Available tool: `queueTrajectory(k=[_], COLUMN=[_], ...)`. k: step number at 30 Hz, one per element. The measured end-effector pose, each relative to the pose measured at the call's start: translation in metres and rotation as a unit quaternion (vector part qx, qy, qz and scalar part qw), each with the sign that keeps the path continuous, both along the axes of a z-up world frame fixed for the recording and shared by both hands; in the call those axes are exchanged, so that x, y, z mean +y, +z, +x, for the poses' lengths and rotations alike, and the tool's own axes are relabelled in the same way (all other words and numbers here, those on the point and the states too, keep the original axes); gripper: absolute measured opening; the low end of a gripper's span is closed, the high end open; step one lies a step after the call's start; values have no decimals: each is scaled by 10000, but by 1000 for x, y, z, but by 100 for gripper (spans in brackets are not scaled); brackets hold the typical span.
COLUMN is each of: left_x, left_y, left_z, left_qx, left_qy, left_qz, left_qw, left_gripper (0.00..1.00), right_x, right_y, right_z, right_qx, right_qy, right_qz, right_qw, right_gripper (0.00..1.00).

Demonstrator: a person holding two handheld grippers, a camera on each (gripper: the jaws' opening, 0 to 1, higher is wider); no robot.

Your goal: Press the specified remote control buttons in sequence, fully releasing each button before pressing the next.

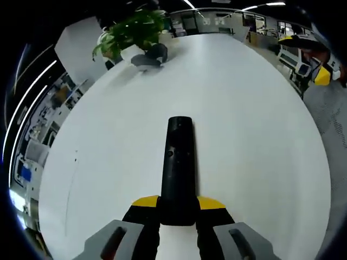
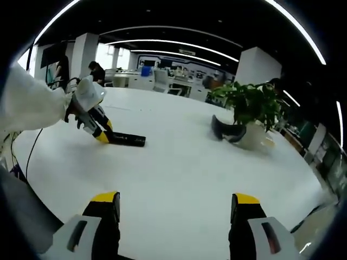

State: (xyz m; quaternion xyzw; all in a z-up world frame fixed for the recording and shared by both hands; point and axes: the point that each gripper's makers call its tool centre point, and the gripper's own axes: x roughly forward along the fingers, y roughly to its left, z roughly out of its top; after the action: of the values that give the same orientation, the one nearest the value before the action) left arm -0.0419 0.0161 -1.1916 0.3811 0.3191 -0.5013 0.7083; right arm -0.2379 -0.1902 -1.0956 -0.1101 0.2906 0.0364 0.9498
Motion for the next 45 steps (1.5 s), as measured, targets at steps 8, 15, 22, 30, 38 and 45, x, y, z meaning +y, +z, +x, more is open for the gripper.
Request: queueTrajectory(k=[8, 15, 22, 30, 38, 45], left_x=[5, 7, 7, 14, 33, 32], left_y=[2, -2, -4, 3, 6, 21], left_z=[19, 33, 33, 45, 60, 48], left_qx=[55, 238, 576, 260, 137, 464], left_qy=[-73, -311, -191, 353, 1750, 2445], left_qz=[279, 578, 574, 500, 293, -603], left_qw=[9996, 9976, 9965, 9978, 9840, 9666], left_gripper=[24, 24, 25, 44, 65, 98], right_x=[0, 0, 1, 3, 1, 0], right_y=[-2, -3, -4, -3, 1, 5], right_z=[0, -1, -1, -1, 0, 0], right_qx=[46, 69, 103, 85, -12, -99], right_qy=[7, 11, 32, 58, 9, -20], right_qz=[-4, -3, 1, 30, 84, 167], right_qw=[10000, 10000, 9999, 9999, 10000, 9998], right_gripper=[82, 81, 81, 81, 81, 81])
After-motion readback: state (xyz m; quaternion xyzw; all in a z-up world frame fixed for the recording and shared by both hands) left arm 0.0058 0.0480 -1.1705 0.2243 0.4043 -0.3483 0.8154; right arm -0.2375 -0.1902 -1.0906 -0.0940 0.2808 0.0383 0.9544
